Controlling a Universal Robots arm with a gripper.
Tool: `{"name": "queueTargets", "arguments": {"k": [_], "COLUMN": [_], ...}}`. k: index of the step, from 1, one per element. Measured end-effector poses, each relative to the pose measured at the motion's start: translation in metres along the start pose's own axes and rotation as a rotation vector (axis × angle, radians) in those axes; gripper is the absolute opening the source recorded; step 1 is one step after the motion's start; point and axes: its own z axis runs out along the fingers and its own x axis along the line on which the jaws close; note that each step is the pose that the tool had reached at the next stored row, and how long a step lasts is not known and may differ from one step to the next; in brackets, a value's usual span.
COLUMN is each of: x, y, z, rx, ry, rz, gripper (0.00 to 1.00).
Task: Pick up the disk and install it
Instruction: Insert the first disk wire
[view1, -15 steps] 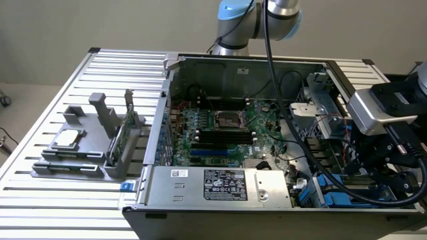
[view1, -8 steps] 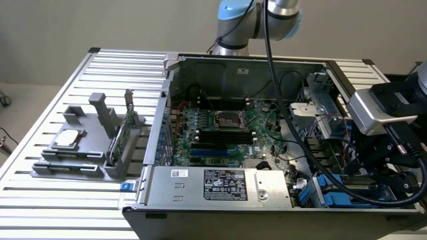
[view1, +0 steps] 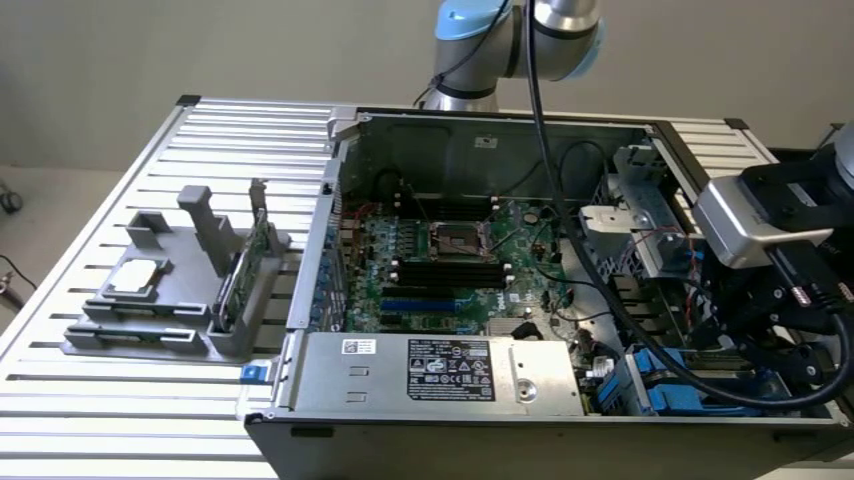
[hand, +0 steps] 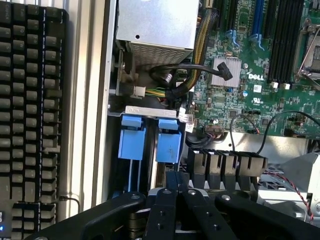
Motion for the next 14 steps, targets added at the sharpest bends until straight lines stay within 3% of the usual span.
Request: {"name": "queueTargets", "arguments": {"k": [5, 11, 14], "x": [0.0, -0.002, -0.002], "y": [0.0, -0.0004, -0.0002], "z": [-0.0014, -0.017, -0.0188], "rx": [0.0069, 0.0115, 0.0134], "ry": [0.0024, 0.0028, -0.0045], "rz": [0.075, 0.126, 0.155], "gripper": [0.11, 0.11, 0.11]}}
